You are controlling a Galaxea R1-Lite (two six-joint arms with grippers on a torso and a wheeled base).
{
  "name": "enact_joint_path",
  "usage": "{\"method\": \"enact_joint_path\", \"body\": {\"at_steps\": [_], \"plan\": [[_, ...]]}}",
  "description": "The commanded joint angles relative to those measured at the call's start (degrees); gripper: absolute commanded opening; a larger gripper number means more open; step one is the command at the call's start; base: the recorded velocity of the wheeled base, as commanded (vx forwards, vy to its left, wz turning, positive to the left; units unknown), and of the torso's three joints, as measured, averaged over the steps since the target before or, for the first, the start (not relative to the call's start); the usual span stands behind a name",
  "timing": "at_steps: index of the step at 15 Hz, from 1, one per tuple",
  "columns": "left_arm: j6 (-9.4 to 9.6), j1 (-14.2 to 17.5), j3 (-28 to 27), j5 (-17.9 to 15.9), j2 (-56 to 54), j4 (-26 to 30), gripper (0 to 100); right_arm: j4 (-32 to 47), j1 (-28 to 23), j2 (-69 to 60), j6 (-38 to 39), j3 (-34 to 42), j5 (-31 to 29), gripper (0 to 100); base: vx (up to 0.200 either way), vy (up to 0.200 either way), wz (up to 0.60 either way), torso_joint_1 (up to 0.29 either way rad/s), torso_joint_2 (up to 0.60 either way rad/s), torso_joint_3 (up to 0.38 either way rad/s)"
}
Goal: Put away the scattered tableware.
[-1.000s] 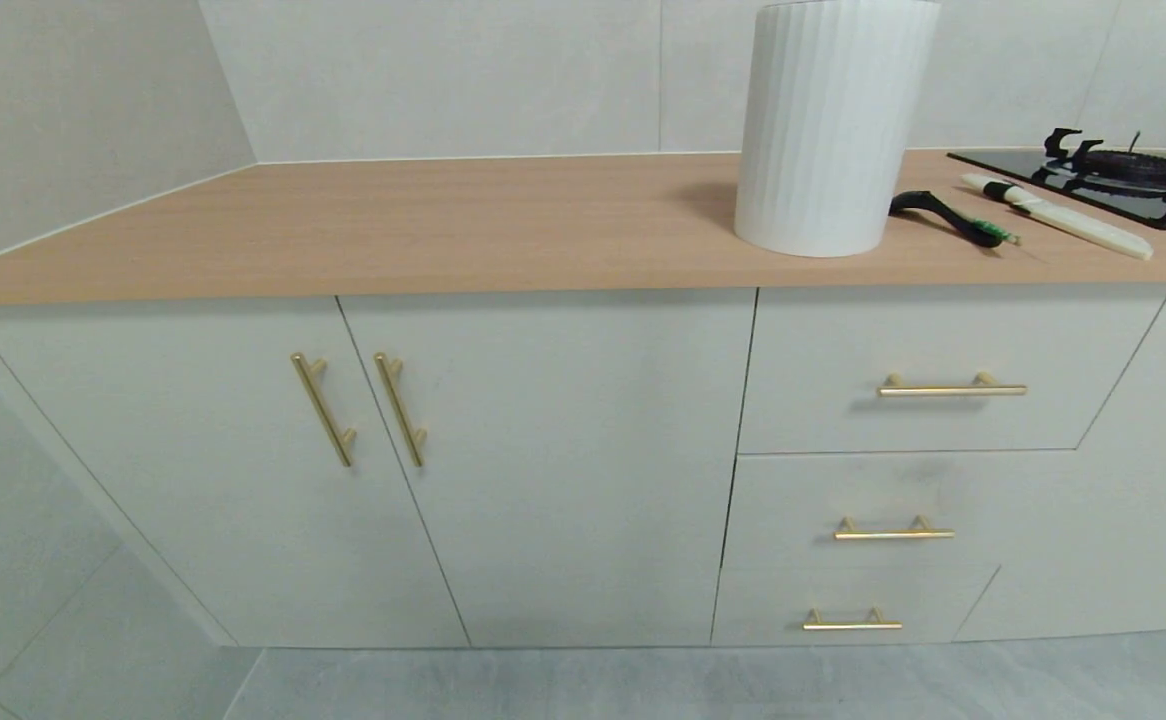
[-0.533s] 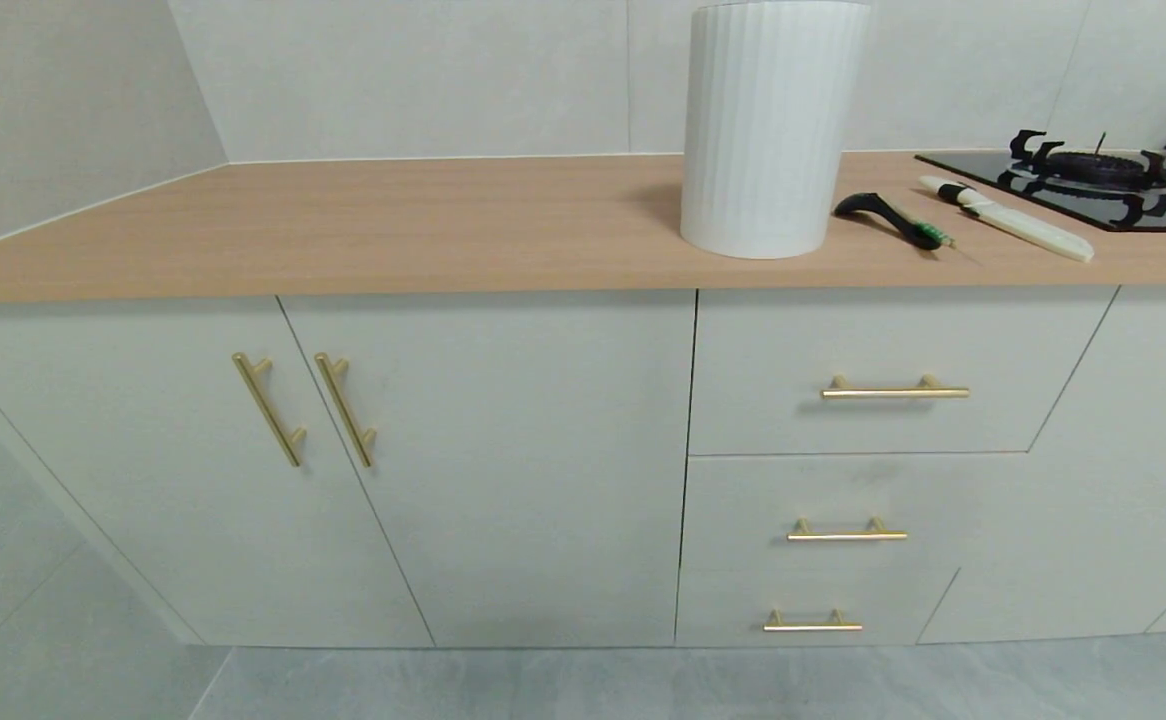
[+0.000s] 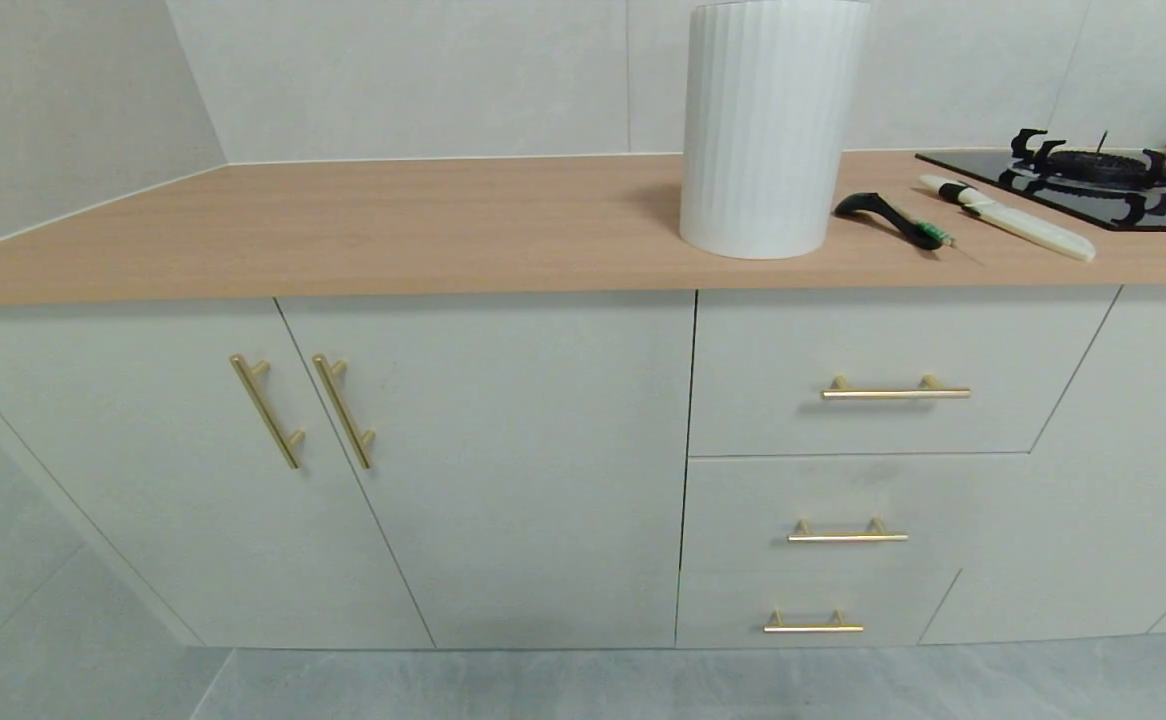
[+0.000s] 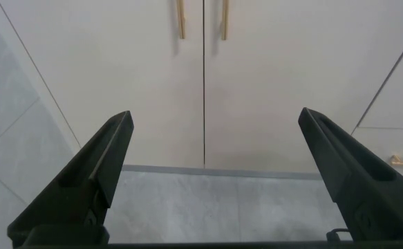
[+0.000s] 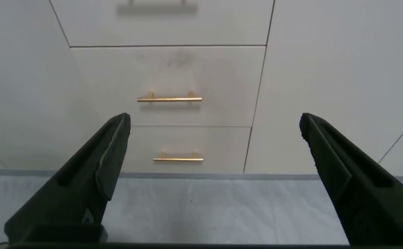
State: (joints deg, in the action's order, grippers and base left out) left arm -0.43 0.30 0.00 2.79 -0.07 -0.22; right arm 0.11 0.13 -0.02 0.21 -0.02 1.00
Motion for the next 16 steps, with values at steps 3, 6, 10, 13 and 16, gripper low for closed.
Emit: {"method": "enact_joint_path", "body": {"at_steps": [3, 6, 10, 13, 16], "plan": [[-0.01, 0.1, 0.0, 0.0, 0.1, 0.0, 100, 0.0, 0.0, 0.0, 0.0, -0.1, 0.1, 100, 0.0, 0.0, 0.0, 0.0, 0.0, 0.0], [-0.01, 0.0, 0.0, 0.0, 0.1, 0.0, 100, 0.3, 2.0, 6.5, 4.4, -11.7, 4.4, 100, 0.0, 0.0, 0.0, 0.0, 0.0, 0.0], [-0.01, 0.0, 0.0, 0.0, 0.1, 0.0, 100, 1.5, 5.7, 31.0, 2.4, -15.5, 10.4, 100, 0.0, 0.0, 0.0, 0.0, 0.0, 0.0], [-0.01, 0.0, 0.0, 0.0, 0.1, 0.0, 100, -2.0, 8.8, 53.0, 2.0, -20.1, 10.4, 100, 0.0, 0.0, 0.0, 0.0, 0.0, 0.0], [-0.01, 0.0, 0.0, 0.0, 0.1, 0.0, 100, -11.9, 9.7, 74.6, 1.6, -23.8, 10.4, 100, 0.0, 0.0, 0.0, 0.0, 0.0, 0.0]]}}
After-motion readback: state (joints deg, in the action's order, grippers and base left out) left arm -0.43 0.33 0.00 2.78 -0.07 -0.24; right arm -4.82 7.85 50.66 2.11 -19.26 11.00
